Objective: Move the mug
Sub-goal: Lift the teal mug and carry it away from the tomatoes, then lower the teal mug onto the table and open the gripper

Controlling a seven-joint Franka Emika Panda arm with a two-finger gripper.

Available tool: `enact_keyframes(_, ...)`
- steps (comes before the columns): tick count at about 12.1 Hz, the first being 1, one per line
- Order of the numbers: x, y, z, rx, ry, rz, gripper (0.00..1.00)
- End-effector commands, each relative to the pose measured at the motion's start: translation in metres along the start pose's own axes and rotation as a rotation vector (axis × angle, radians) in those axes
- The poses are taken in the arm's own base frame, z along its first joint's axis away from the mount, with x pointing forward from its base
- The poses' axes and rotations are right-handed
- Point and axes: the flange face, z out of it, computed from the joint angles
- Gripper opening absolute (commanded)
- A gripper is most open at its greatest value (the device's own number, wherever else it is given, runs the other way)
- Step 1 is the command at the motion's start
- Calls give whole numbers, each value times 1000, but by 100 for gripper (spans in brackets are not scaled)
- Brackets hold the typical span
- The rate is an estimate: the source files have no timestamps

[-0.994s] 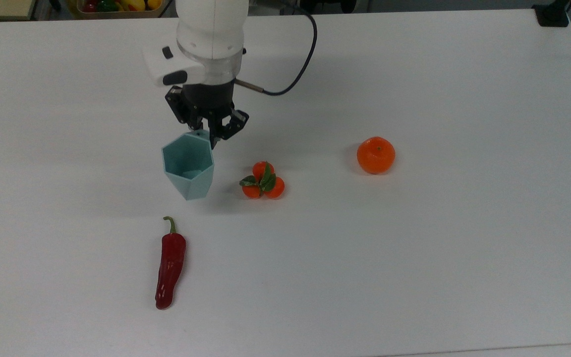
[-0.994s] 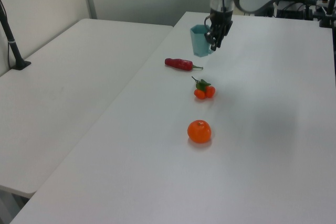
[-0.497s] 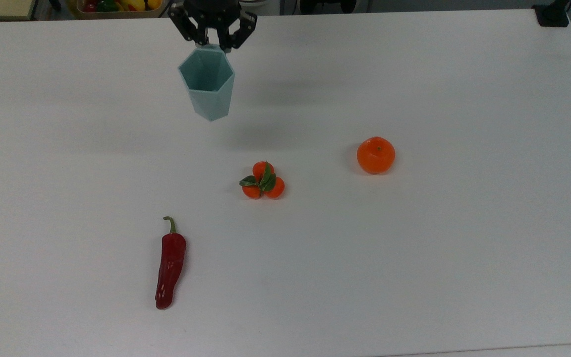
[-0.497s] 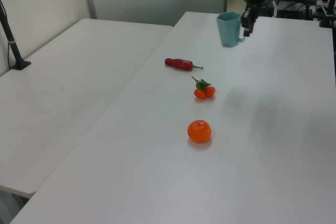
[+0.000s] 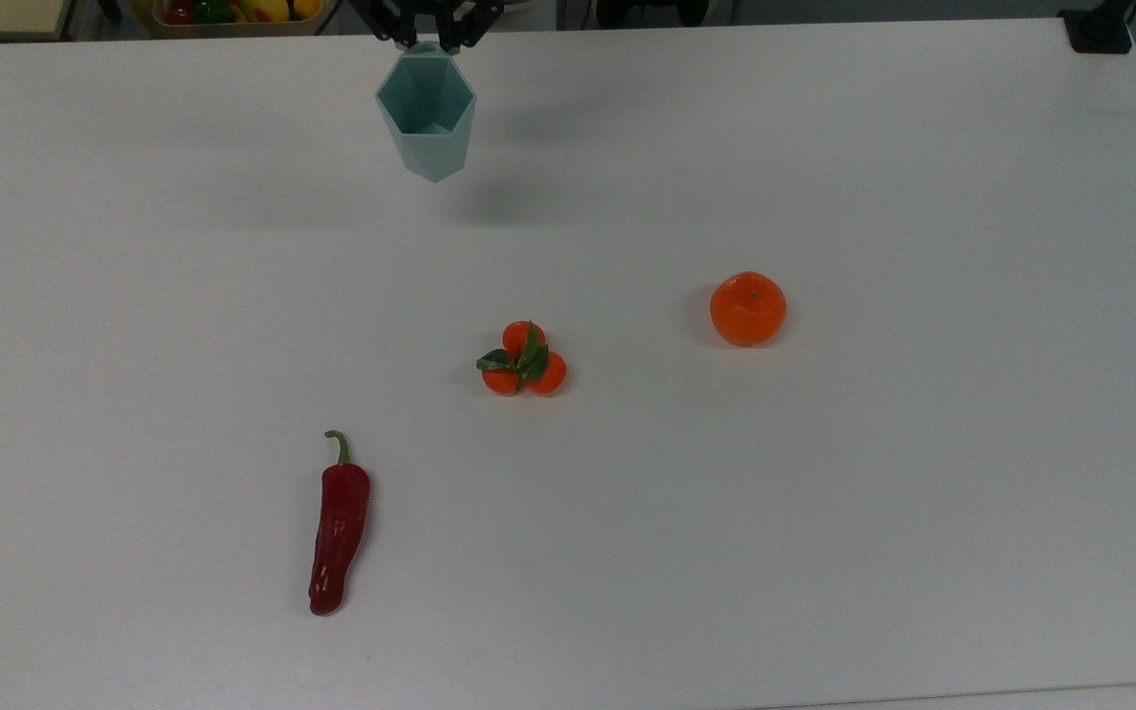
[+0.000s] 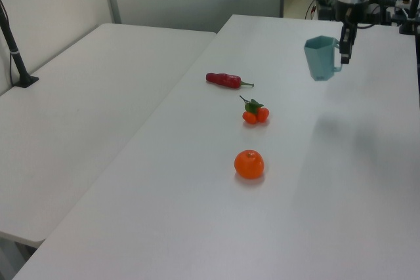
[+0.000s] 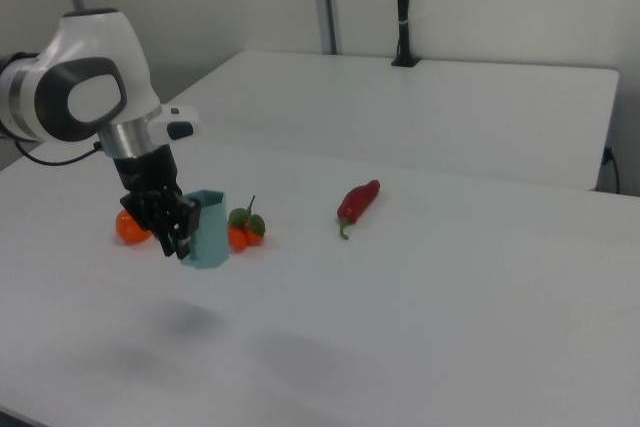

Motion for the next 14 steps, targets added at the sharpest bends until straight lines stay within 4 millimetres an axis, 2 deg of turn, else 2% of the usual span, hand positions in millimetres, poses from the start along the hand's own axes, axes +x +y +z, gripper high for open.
enact_keyframes(1,-20,-3,27,22,-19,-63,0)
enact_keyframes(8,-31,-9,95,28,46,-68,0)
enact_keyframes(11,-28,7,108,39,46,-120,0)
enact_keyframes(14,-21,6,125,42,50,-132,0)
